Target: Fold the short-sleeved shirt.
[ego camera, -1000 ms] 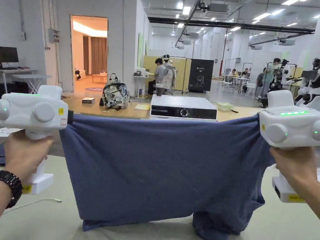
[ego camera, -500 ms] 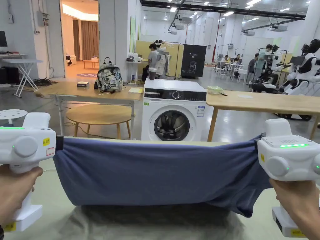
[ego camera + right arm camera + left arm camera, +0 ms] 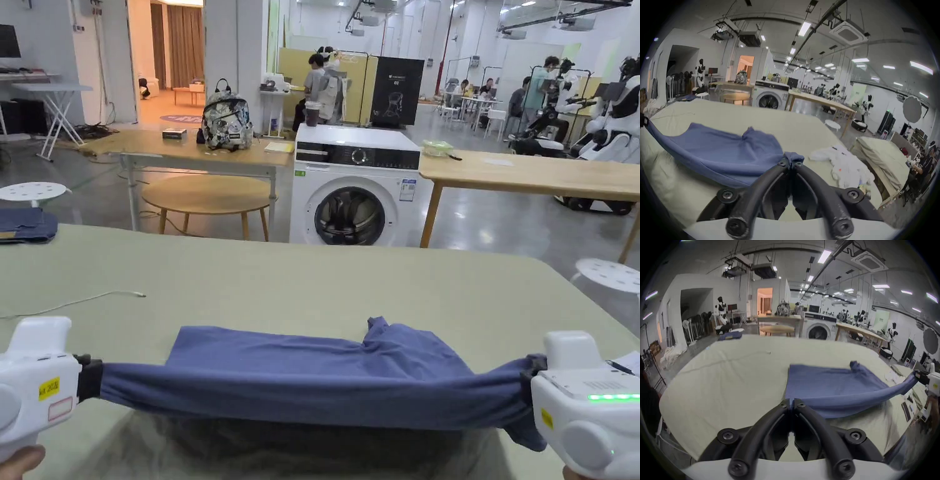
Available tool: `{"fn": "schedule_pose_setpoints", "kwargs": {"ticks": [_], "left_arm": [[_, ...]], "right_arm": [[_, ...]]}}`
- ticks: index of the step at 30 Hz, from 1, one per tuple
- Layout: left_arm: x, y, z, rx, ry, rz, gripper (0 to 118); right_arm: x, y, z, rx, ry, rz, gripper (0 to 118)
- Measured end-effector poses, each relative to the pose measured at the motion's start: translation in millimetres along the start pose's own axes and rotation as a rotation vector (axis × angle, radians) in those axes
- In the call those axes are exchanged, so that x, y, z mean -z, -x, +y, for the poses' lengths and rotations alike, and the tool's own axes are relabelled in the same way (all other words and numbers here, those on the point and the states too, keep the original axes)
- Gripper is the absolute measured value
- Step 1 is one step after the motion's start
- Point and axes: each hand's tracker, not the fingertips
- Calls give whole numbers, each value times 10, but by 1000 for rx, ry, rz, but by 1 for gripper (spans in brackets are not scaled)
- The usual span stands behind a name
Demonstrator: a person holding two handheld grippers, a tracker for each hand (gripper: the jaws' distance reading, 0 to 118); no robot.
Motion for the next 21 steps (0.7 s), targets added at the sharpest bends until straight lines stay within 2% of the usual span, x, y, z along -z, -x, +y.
{"fn": "schedule_pose_setpoints", "kwargs": {"ticks": [4,10,13,21], "left_arm": [[131,76,-423,13,125,2,0],[322,128,-745,18,287,-11,0],[499,140,-821,41,391,-28,0],[855,146,-1015,1,553,-21,0]], "right_arm": [[151,-126,-379,11,100,23,1],[167,-57,-767,-96,324,69,1],[503,-162,-1069,-108,429,89,1],[783,-106,-1401,-63,605,102,1]]}}
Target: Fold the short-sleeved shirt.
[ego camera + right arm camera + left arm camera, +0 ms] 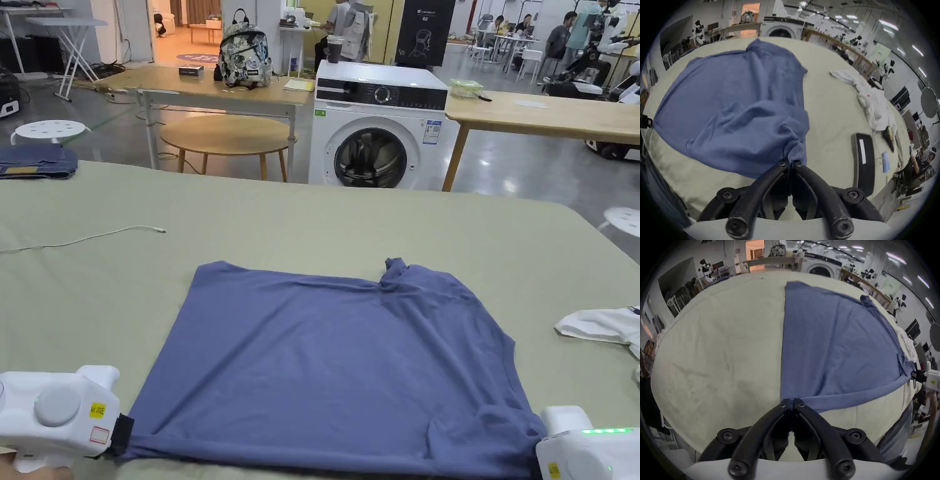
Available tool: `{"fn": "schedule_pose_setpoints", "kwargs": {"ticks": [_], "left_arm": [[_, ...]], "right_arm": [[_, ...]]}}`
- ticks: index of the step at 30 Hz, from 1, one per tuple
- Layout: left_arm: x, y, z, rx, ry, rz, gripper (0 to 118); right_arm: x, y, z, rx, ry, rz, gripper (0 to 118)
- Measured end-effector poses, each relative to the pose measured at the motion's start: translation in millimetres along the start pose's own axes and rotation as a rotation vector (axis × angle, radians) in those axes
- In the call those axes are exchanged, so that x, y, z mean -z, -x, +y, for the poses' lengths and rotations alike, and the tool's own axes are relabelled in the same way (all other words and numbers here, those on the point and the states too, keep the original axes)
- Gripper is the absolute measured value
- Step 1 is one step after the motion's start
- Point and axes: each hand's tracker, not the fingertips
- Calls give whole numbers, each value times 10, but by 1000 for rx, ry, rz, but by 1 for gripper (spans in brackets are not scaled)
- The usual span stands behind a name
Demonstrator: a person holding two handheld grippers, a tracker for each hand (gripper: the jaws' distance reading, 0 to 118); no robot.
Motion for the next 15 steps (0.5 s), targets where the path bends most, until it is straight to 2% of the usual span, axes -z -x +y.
{"fn": "schedule_pose_setpoints", "kwargs": {"ticks": [2,5,7,8,9,10,11,13,15], "left_arm": [[79,1,-36,-20,22,-2,0],[103,2,-56,-49,17,-3,0],[235,166,17,-45,15,-3,0],[233,188,38,-40,15,-6,2],[215,198,61,-39,15,-8,12],[114,105,14,-36,3,-8,28],[41,78,18,-38,-33,1,43],[-78,49,79,-41,-98,30,49],[-169,37,182,-59,-156,0,58]], "right_arm": [[79,4,-34,32,31,13,1],[184,-34,-57,38,38,18,4],[162,-42,-31,36,38,17,15],[148,-51,-23,40,39,15,26],[118,-61,-10,46,42,2,48],[56,-72,24,52,39,-16,67],[-30,-81,58,57,21,-22,76],[-256,-24,128,67,-47,-41,78],[-432,-3,242,77,-126,-36,80]]}}
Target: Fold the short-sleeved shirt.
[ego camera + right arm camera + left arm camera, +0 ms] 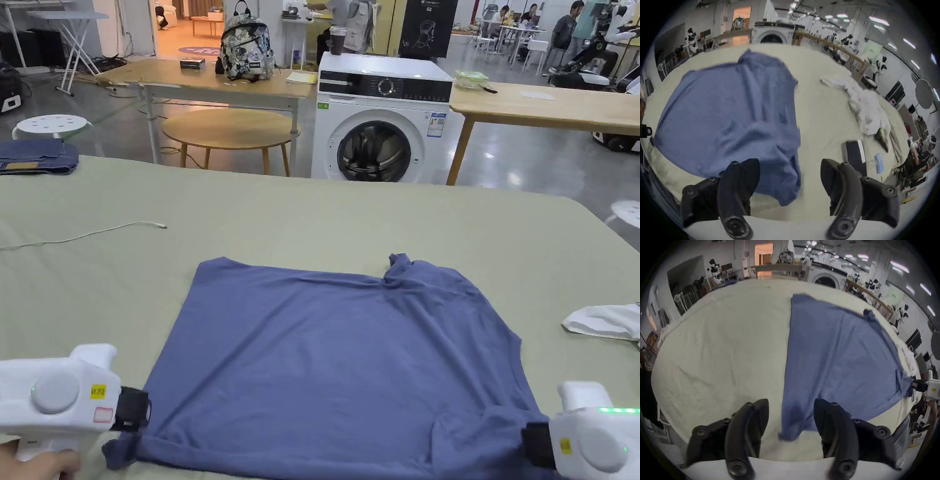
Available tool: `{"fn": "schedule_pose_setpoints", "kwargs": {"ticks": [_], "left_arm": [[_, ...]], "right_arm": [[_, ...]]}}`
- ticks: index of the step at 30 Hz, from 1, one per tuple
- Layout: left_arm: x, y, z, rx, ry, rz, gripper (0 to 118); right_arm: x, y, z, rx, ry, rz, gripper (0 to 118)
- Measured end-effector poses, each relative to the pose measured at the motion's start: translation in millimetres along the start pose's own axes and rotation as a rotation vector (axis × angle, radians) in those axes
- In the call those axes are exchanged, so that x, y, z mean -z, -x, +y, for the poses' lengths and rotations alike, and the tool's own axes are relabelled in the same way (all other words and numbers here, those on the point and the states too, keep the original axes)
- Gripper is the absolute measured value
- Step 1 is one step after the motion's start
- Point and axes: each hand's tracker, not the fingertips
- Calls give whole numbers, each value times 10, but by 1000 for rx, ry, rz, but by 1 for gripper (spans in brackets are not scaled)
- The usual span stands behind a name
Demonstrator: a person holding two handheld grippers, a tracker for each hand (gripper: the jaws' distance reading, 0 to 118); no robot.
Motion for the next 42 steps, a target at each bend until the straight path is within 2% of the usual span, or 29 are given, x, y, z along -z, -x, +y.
{"fn": "schedule_pose_setpoints", "kwargs": {"ticks": [4,8,10,11,12,13,15,16,22,24,29,32,34,37,38,42], "left_arm": [[-212,-217,180,6,-117,-33,60],[-368,-433,277,42,-276,-58,60],[-457,-514,266,27,-369,-77,58],[-535,-588,258,22,-413,-85,54],[-585,-637,237,21,-462,-83,42],[-632,-688,206,32,-511,-67,29],[-677,-756,178,58,-586,-20,4],[-711,-778,167,62,-621,-1,0],[-907,-803,80,29,-675,0,0],[-918,-743,102,41,-646,7,0],[-837,-447,64,37,-325,7,0],[-693,-270,-48,32,-201,20,0],[-512,-125,-67,-14,-74,-17,0],[-266,50,-74,-107,2,-50,0],[-201,91,-65,-137,14,-55,7],[48,173,-90,-205,105,-61,64]], "right_arm": [[-291,220,237,42,-133,12,80],[-289,332,369,86,-310,49,79],[-420,531,351,97,-388,79,63],[-458,603,341,108,-428,80,46],[-488,660,329,117,-470,91,24],[-596,789,308,125,-510,103,13],[-681,926,278,127,-560,101,3],[-725,982,259,135,-583,115,0],[-740,1020,246,161,-662,114,0],[-757,1039,256,144,-655,107,0],[-718,1044,228,125,-626,114,0],[-647,1048,199,114,-581,112,0],[-656,1112,158,115,-551,122,0],[-530,1106,128,97,-513,119,0],[-494,1098,116,99,-505,120,0],[-351,1057,67,93,-460,127,0]]}}
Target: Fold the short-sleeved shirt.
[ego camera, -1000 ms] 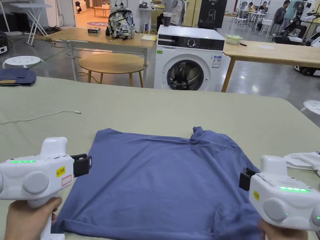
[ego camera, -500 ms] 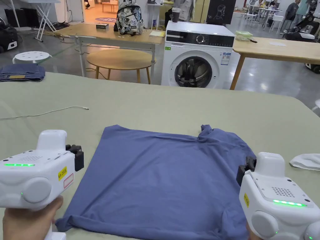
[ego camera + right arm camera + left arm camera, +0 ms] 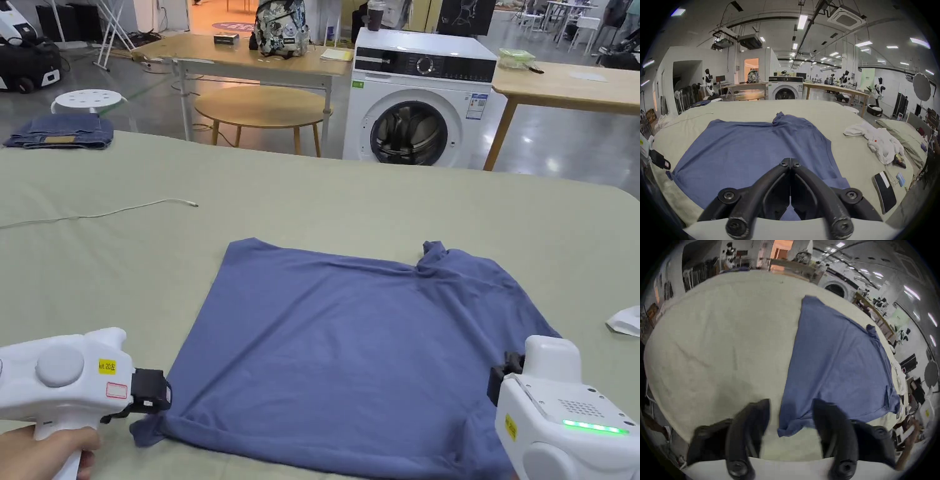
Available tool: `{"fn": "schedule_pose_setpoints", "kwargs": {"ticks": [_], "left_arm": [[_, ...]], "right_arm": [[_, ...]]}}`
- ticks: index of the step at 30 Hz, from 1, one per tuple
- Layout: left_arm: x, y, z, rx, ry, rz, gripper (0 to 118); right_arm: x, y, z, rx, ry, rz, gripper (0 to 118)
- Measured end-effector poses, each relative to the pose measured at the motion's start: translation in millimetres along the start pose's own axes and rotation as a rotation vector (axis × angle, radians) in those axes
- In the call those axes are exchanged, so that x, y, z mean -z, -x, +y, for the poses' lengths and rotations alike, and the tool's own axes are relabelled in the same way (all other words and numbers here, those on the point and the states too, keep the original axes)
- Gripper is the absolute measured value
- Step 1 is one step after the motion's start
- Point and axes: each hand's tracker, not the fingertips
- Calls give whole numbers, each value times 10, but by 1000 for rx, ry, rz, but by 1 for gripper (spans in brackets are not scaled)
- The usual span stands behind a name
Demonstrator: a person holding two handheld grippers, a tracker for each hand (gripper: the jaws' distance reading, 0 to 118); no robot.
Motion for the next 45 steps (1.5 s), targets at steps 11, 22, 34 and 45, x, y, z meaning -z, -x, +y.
{"fn": "schedule_pose_setpoints", "kwargs": {"ticks": [11,22,34,45], "left_arm": [[232,-289,-265,196,46,186,36],[141,-349,-328,210,30,114,0],[213,-211,-264,209,28,96,0],[210,-169,-248,204,24,80,0]], "right_arm": [[48,-72,-153,-9,75,-13,0],[66,-718,-5,-16,311,-59,14],[440,-1297,-531,-22,639,-26,67],[314,-1154,-562,-27,592,16,7]]}}
